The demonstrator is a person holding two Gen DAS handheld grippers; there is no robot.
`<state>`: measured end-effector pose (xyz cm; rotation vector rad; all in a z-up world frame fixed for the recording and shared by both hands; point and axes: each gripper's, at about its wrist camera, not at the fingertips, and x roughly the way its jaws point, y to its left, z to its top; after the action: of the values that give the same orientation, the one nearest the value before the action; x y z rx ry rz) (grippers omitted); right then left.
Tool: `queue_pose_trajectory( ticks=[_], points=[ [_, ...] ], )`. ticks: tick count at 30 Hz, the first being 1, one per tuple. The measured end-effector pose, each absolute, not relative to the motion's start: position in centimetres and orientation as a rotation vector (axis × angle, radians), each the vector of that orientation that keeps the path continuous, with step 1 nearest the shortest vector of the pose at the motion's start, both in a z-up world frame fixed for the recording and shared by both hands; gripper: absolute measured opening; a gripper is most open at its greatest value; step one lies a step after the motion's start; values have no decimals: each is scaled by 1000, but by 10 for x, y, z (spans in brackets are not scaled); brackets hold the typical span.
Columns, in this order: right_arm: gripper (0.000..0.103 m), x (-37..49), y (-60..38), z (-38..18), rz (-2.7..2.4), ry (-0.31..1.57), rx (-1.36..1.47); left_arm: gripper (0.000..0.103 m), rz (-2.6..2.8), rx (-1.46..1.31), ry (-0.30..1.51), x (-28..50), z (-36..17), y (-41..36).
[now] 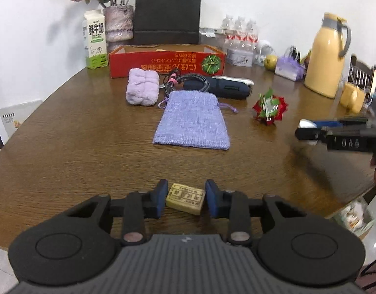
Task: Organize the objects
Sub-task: 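Grasp the beige soap bar with the left gripper while the right gripper grasps the white bottle cap, then lower the soap bar with the left gripper while the right gripper lowers the cap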
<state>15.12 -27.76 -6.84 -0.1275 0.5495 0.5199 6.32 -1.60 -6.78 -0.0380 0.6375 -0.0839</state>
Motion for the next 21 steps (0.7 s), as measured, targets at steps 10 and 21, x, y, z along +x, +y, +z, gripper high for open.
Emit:
queue_pose_trajectory(
  ticks=[10, 21],
  points=[
    [39, 134, -265, -46, 532, 488, -134, 33, -56, -43, 519, 71, -37, -8],
    [39, 151, -232, -21, 562, 430, -127, 33, -38, -47, 417, 99, -3, 5]
  ],
)
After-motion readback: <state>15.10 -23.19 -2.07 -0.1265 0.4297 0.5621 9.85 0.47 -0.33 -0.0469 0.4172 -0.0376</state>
